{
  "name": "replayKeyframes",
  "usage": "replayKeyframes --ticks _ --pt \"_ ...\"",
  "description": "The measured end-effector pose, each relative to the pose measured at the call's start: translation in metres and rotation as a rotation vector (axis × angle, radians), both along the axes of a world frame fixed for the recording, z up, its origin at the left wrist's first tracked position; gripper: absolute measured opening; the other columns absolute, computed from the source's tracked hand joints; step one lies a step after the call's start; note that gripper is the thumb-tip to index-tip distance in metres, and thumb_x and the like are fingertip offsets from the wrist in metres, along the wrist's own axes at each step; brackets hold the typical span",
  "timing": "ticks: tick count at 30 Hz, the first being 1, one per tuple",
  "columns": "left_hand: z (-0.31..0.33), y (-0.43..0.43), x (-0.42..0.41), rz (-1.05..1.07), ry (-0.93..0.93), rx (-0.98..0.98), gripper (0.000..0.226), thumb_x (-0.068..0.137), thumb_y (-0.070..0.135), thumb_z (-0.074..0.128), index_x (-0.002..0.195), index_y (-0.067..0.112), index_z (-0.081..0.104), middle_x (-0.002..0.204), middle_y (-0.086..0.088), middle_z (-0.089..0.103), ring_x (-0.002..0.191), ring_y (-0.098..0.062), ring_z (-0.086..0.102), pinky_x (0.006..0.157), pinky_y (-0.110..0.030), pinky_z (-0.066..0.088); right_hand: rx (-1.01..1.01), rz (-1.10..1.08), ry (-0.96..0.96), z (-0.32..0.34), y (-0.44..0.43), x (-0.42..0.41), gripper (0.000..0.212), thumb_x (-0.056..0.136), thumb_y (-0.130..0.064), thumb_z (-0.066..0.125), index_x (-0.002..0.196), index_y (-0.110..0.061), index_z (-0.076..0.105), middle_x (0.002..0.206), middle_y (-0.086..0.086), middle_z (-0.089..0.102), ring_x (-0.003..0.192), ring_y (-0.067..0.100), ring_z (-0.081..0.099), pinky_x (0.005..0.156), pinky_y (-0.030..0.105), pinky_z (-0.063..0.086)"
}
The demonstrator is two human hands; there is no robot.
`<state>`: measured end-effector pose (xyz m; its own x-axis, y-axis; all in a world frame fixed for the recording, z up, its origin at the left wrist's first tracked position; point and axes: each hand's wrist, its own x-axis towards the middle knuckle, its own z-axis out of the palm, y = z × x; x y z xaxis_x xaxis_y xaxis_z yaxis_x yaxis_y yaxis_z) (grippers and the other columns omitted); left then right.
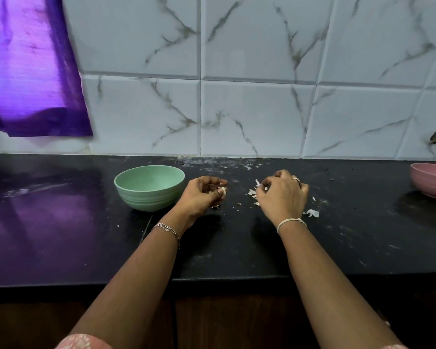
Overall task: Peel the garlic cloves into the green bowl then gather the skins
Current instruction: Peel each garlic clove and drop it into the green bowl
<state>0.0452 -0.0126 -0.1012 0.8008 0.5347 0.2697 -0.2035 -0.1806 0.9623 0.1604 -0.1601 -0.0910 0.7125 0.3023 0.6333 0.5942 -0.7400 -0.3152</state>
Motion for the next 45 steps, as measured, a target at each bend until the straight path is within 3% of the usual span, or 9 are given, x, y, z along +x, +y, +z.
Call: replayKeyframes --ticks 7,14,17,21,26,31,37,41,45 --pt "0.005 -0.006 -0.005 0.082 -0.001 0.066 0.014 0.092 -0.001 0.06 0.105 -0.001 0.064 0.08 -0.013 0.062 0.06 -0.015 0.057 0.043 -0.012 0.04 0.025 -0.085 0.132 0.003 -0.007 0.006 0.005 0.082 -0.025 0.066 0.078 -0.028 0.066 0.095 -0.007 0.066 0.102 0.019 0.057 0.088 0.036 0.032" --pt "0.001 -0.006 -0.002 0.066 -0.016 0.169 0.008 0.09 0.007 0.066 0.089 0.015 0.068 0.071 -0.001 0.064 0.065 -0.016 0.057 0.062 -0.03 0.052 0.037 -0.002 0.088 -0.001 -0.004 0.008 0.018 0.094 -0.01 0.053 0.106 -0.022 0.059 0.096 0.003 0.069 0.104 0.025 0.057 0.089 0.037 0.035" --pt "0.006 -0.01 -0.003 0.089 -0.031 0.189 0.01 0.089 0.006 0.066 0.09 0.016 0.068 0.071 0.002 0.064 0.066 -0.014 0.058 0.062 -0.028 0.052 0.08 0.051 0.028 -0.001 0.002 0.003 0.022 0.102 -0.02 0.038 0.115 -0.017 0.055 0.1 0.008 0.069 0.101 0.031 0.06 0.088 0.04 0.035" --pt "0.02 -0.022 -0.008 0.143 -0.142 0.06 0.011 0.089 0.002 0.065 0.099 0.005 0.067 0.079 -0.003 0.066 0.069 -0.011 0.06 0.062 -0.017 0.053 0.06 0.243 -0.112 -0.004 0.004 -0.003 0.024 0.094 -0.03 0.051 0.113 -0.023 0.063 0.11 -0.003 0.067 0.106 0.02 0.059 0.095 0.038 0.035" --pt "0.054 -0.007 -0.028 0.257 -0.147 0.157 0.011 0.085 0.005 0.071 0.087 0.014 0.066 0.074 0.0 0.067 0.064 -0.01 0.063 0.065 -0.028 0.055 -0.109 0.414 -0.078 -0.005 0.006 -0.005 0.025 0.087 -0.016 0.06 0.112 -0.022 0.063 0.116 -0.003 0.058 0.108 0.019 0.057 0.098 0.038 0.04" --pt "0.078 0.041 -0.072 0.671 0.328 0.679 0.006 0.081 0.027 0.067 0.082 0.029 0.062 0.088 0.01 0.068 0.089 -0.014 0.064 0.08 -0.03 0.051 -0.19 0.487 -0.111 -0.007 0.013 -0.013 0.01 0.087 -0.014 0.059 0.093 -0.014 0.068 0.102 0.0 0.061 0.096 0.021 0.057 0.085 0.033 0.043" --pt "0.078 0.063 -0.083 0.576 0.745 0.838 0.016 0.086 0.029 0.06 0.099 0.028 0.07 0.111 0.0 0.068 0.104 -0.023 0.061 0.084 -0.032 0.047 -0.182 0.512 -0.071 -0.008 0.015 -0.017 0.014 0.088 -0.02 0.055 0.086 -0.017 0.068 0.091 -0.002 0.064 0.088 0.022 0.058 0.075 0.032 0.042" --pt "0.076 0.051 -0.07 0.579 0.575 0.903 0.02 0.091 0.03 0.059 0.106 0.021 0.07 0.11 -0.003 0.069 0.103 -0.025 0.062 0.087 -0.035 0.05 -0.169 0.529 0.0 -0.01 0.016 -0.016 0.02 0.09 -0.029 0.052 0.09 -0.017 0.068 0.093 -0.004 0.062 0.088 0.018 0.057 0.072 0.031 0.044" --pt "0.077 0.016 -0.052 0.389 0.314 0.978 0.016 0.087 0.017 0.067 0.101 0.014 0.073 0.099 -0.004 0.073 0.091 -0.017 0.065 0.082 -0.022 0.047 -0.221 0.53 0.001 -0.011 0.018 -0.013 0.018 0.091 -0.031 0.053 0.094 -0.017 0.064 0.096 -0.003 0.058 0.089 0.02 0.057 0.071 0.033 0.048"
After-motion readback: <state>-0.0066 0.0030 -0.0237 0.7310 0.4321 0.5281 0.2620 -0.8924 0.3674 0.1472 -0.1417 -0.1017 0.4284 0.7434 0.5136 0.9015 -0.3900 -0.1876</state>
